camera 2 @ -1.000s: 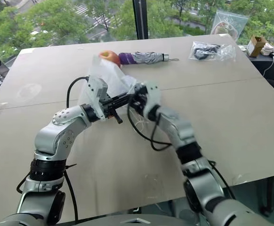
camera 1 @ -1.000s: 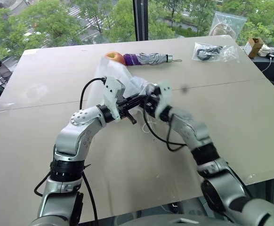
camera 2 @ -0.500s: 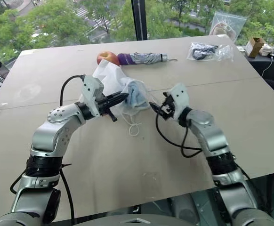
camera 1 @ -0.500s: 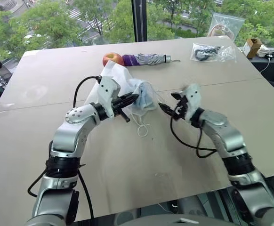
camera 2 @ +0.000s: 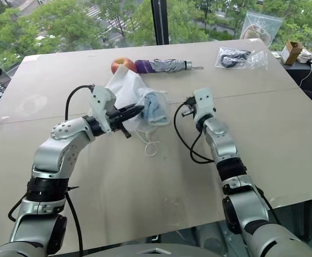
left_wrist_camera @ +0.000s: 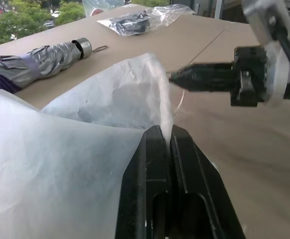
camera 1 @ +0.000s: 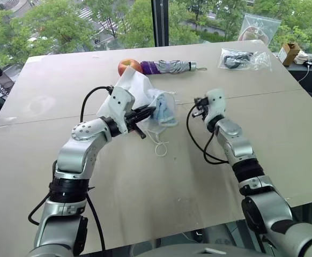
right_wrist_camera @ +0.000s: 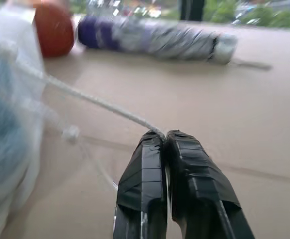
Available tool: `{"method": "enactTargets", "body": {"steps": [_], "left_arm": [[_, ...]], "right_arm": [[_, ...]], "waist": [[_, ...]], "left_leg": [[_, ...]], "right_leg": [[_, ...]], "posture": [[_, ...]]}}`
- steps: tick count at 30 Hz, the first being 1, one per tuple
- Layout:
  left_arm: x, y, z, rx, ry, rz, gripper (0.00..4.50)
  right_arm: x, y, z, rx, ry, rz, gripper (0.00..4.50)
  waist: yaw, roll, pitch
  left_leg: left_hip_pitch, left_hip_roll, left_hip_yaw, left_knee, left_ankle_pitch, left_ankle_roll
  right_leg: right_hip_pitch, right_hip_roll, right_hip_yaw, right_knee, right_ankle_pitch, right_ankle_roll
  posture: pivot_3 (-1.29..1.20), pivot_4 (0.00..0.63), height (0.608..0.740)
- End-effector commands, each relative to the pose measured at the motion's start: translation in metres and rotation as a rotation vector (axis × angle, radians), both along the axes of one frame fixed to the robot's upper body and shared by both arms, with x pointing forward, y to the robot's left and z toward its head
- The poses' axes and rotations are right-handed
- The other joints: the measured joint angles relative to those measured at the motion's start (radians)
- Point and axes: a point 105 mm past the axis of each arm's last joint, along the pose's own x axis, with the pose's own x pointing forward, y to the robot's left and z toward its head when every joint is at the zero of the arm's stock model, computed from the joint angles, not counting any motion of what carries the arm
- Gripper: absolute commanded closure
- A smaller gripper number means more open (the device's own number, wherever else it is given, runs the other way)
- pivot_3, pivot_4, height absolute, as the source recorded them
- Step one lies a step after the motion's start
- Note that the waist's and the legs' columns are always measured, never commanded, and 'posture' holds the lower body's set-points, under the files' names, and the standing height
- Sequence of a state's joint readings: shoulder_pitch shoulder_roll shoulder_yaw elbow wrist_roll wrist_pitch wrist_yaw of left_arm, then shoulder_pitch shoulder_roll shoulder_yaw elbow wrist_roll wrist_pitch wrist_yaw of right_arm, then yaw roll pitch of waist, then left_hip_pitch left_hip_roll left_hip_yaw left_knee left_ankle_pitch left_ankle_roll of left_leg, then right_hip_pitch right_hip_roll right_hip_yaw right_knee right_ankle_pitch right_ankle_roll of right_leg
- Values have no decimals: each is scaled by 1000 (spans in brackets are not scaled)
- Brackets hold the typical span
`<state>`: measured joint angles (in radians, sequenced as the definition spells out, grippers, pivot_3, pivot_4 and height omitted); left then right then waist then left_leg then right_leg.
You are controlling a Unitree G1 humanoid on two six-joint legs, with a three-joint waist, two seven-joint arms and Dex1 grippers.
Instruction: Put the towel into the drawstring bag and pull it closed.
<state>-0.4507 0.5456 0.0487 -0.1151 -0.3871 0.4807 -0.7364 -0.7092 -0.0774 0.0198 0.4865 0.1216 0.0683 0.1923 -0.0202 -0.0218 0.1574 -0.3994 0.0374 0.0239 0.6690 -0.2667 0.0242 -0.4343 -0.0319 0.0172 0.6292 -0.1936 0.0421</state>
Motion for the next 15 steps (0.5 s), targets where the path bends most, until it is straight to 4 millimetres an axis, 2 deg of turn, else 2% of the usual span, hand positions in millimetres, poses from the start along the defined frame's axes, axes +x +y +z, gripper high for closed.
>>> {"method": "enactTargets", "body": {"steps": [1, 4, 6, 9, 11, 14, 15], "left_arm": [[0, 11, 35, -14, -103, 23, 4500], [0, 14, 61, -98, -118, 8, 4500], [0, 16, 98, -227, -152, -16, 4500], [1, 22, 129, -366, -152, -32, 4500], [5, 25, 127, -374, -120, -28, 4500], [15, 19, 90, -113, -88, 15, 4500], [16, 16, 84, -84, -88, 15, 4500]], "right_arm": [[-3, -21, 87, 93, -317, -125, 4381], [-11, -35, 130, 101, -464, -198, 4381], [-19, -42, 163, 123, -568, -247, 4381], [-30, -47, 194, 152, -668, -285, 4381], [-33, -46, 204, 157, -695, -290, 4381], [-33, -40, 206, 155, -700, -264, 4381], [-33, -39, 207, 162, -700, -257, 4381]], "waist": [[0, 0, 0], [1, 0, 1], [3, 0, 1], [2, -1, 2], [0, 0, 1], [-12, 0, 1], [-15, 0, 1]], "left_leg": [[0, 0, 0, 0, 0, 0], [0, 0, -1, 0, 0, 0], [0, 0, -1, 0, 0, 0], [-1, 0, -1, 1, 0, 0], [0, 0, -1, 1, 0, 0], [2, 0, -1, -1, 0, 0], [2, 0, 0, -1, 0, 0]], "right_leg": [[0, 0, 0, 1, 0, 0], [-1, 0, -1, 2, 0, 0], [-1, 0, -1, 3, 0, 0], [-1, 0, -2, 3, 0, 0], [-1, 0, -1, 3, 0, 0], [-1, 0, 1, 3, 0, 0], [-1, 0, 1, 3, 0, 0]], "posture": [[0, 150, 740], [0, 150, 740], [0, 150, 740], [0, 150, 740], [0, 150, 740], [0, 150, 740], [0, 150, 740]]}}
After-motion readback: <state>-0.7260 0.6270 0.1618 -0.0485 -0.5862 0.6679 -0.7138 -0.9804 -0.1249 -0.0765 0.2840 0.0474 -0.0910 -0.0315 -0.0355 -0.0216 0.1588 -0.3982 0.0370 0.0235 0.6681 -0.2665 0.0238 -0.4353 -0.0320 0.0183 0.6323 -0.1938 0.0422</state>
